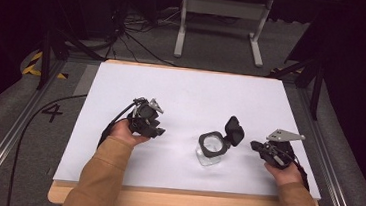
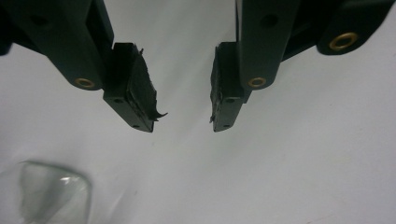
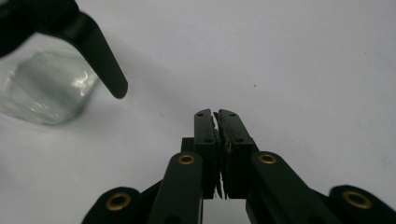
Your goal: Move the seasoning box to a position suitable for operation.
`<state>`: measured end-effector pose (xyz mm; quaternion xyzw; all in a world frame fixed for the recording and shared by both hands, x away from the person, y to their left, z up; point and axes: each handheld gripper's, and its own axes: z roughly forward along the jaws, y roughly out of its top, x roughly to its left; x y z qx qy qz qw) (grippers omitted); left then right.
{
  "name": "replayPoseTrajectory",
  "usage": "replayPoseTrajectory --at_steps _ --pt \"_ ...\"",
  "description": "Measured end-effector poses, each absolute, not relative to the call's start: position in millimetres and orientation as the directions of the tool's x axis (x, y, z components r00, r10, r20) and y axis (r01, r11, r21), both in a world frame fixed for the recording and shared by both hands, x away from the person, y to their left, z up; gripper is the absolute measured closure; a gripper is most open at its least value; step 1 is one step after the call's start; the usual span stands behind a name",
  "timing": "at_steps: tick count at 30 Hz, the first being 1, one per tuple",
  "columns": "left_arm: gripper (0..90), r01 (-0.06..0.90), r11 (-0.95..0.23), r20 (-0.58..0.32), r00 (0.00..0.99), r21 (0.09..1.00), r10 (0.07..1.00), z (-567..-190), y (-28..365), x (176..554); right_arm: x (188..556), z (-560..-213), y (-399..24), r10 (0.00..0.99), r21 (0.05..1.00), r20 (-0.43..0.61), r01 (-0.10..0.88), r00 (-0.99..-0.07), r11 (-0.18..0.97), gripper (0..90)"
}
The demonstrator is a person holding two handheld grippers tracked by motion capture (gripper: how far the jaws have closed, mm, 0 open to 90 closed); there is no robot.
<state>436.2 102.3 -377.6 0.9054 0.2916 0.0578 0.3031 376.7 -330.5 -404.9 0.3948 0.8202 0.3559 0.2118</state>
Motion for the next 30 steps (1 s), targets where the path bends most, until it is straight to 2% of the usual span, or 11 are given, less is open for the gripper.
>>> replayPoseTrajectory --at_steps 5,15,21,23,30 --pt "61.1 0.504 -0.625 -0.091 0.816 0.596 0.571 -374.3 106.0 436.0 374.3 -393.3 -334.3 0.821 0.786 -0.035 0.491 -0.57 0.375 86.0" --pt "62.3 0.488 -0.637 -0.123 0.84 0.596 0.529 -359.5 99.2 422.8 375.1 -368.0 -325.8 0.804 0.804 0.014 0.484 -0.594 0.344 89.3" --pt "61.5 0.395 -0.713 -0.063 0.893 0.58 0.445 -345.6 82.7 407.1 379.1 -344.9 -317.5 0.777 0.799 0.059 0.497 -0.627 0.34 89.1" --pt "61.4 0.37 -0.727 -0.05 0.906 0.579 0.421 -341.3 76.5 401.7 378.7 -337.5 -315.0 0.785 0.801 0.031 0.485 -0.619 0.351 89.1" --pt "60.5 0.343 -0.751 -0.031 0.918 0.565 0.396 -334.4 67.3 392.6 374.8 -320.6 -308.4 0.773 0.819 0.018 0.453 -0.634 0.353 88.0"
